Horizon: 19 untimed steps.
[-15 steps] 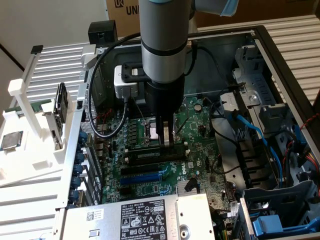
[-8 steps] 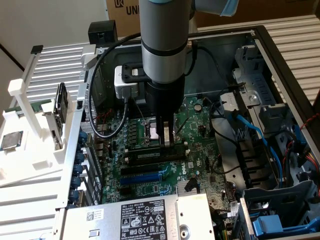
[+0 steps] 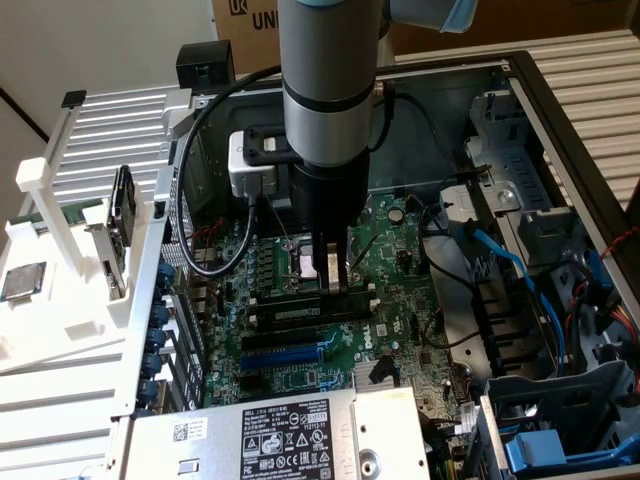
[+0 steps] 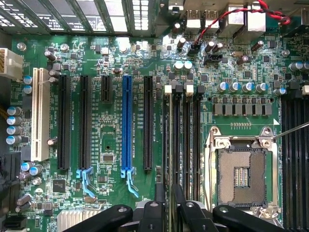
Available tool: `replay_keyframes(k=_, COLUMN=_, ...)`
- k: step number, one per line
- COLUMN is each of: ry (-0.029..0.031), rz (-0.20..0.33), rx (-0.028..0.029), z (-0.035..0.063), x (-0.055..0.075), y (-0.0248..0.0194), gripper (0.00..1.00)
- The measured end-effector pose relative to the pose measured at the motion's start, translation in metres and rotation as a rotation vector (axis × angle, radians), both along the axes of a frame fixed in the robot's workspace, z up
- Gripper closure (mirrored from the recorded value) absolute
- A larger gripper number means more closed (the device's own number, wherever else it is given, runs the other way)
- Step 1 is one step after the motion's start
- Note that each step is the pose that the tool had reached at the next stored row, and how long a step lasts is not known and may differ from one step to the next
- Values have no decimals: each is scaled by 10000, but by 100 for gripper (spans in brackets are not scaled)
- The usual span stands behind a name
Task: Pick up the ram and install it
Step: 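Insert the ram into the slot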
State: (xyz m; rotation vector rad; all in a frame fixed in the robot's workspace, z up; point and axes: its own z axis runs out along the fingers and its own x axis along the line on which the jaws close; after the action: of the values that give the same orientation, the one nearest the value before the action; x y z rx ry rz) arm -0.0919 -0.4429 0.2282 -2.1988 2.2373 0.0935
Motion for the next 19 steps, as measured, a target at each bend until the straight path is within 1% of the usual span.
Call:
replay_keyframes(k=5, ry=0, rz=0, rx=0, z=20, x=-7, y=0, gripper=79)
replay_keyframes(k=10, ry=0, rz=0, rx=0, z=69, x=-45, y=0, gripper=79)
replay_keyframes(k=12, ry=-1, rz=0, rx=0, z=93, x=-62, y=0, gripper=79)
replay_keyframes(k=13, ry=0, rz=1, rx=0, z=124, x=-76, y=0, gripper=79)
replay_keyframes(k=16, ry=0, rz=2, rx=0, z=173, x=-82, y=1, gripper=79)
replay_keyframes(k=19, ry=-1, rz=0, rx=2, z=192, x=-86, y=3, gripper=79)
